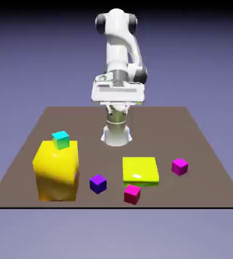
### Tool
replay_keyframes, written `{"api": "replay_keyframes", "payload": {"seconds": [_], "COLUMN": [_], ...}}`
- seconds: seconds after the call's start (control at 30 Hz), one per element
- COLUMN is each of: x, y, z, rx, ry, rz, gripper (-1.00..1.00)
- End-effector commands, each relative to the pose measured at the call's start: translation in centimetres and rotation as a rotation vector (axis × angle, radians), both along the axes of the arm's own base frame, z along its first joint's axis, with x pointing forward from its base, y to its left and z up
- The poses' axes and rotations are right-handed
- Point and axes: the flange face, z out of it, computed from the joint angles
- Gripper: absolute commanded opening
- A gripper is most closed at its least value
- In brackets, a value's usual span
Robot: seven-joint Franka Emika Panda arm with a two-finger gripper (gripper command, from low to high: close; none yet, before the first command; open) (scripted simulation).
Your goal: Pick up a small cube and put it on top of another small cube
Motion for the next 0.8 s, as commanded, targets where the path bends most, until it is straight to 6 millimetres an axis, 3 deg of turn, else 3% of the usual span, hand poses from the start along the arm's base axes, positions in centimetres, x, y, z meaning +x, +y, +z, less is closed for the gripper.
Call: {"api": "replay_keyframes", "payload": {"seconds": [0.0, 0.4, 0.77], "x": [0.2, 1.7, 0.2], "y": [0.7, 9.3, 17.1], "z": [-0.5, -7.5, -14.3], "rx": [0.020, 0.216, 0.330], "ry": [0.019, 0.252, 0.457], "rz": [-0.014, -0.212, -0.443], "gripper": [0.00, 0.00, 0.00]}}
